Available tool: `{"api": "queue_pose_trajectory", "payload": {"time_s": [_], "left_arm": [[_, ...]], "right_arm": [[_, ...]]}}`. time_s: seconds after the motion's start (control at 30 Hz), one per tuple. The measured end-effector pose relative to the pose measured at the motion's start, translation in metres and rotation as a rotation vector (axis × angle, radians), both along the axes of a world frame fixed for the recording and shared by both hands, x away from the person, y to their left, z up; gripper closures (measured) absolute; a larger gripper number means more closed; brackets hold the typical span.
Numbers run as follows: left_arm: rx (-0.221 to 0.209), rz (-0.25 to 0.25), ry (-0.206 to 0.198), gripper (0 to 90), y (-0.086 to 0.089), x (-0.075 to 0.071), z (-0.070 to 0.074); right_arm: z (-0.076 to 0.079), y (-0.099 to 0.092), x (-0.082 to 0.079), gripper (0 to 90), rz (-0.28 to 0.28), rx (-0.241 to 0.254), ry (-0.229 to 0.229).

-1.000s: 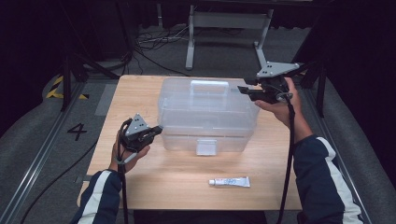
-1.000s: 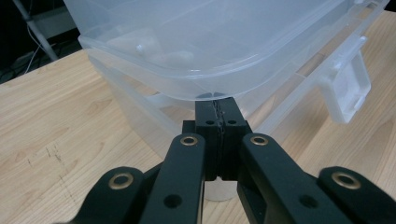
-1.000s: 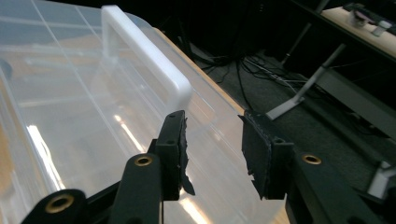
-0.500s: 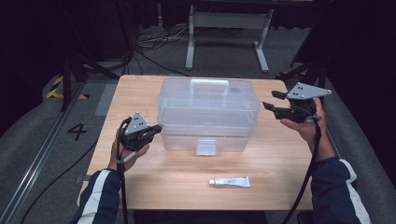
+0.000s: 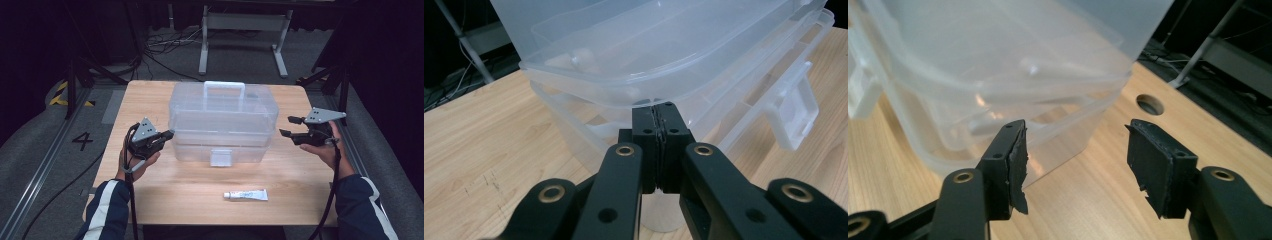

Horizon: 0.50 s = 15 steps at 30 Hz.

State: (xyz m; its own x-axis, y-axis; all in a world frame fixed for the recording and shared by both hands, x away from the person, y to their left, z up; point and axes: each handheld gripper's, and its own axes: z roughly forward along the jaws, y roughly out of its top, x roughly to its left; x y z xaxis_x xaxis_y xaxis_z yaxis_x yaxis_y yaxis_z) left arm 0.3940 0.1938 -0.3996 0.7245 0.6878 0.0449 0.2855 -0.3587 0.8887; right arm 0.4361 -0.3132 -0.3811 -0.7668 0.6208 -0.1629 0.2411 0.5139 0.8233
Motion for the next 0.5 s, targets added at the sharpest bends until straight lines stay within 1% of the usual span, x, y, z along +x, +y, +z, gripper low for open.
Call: {"api": "queue_pose_trajectory", "payload": {"time_s": [0.03,0.1,0.17,0.27,0.3,0.33,0.37,0.43,0.5], "left_arm": [[-0.004,0.0,0.0,88.6,0.0,0.0,0.001],[-0.007,0.002,-0.003,88.1,0.0,0.001,0.001],[-0.004,0.001,-0.005,87.6,-0.001,0.001,0.002],[-0.001,0.002,-0.006,87.5,-0.002,0.001,0.002],[0.0,0.002,-0.006,87.1,-0.002,0.001,0.002],[0.007,0.002,-0.007,87.1,-0.002,0.001,0.001],[0.012,0.003,-0.011,87.1,-0.002,0.0,0.001],[0.012,0.002,-0.01,85.4,-0.002,-0.001,0.002],[0.015,-0.002,-0.013,83.3,-0.001,-0.004,0.003]], "right_arm": [[-0.002,0.002,0.0,40.8,0.01,0.001,0.009],[-0.005,0.007,-0.001,40.6,0.027,-0.01,0.001],[-0.006,0.011,-0.002,40.6,0.026,-0.007,-0.011],[-0.009,0.016,-0.003,45.7,0.031,0.036,-0.038],[-0.01,0.02,-0.004,48.5,0.026,0.027,-0.07],[-0.01,0.02,-0.004,48.5,0.026,0.027,-0.07],[-0.011,0.022,-0.005,49.8,0.014,0.03,-0.096],[-0.012,0.023,-0.006,50.0,0.014,0.043,-0.115],[-0.014,0.024,-0.008,51.5,0.002,0.051,-0.143]]}}
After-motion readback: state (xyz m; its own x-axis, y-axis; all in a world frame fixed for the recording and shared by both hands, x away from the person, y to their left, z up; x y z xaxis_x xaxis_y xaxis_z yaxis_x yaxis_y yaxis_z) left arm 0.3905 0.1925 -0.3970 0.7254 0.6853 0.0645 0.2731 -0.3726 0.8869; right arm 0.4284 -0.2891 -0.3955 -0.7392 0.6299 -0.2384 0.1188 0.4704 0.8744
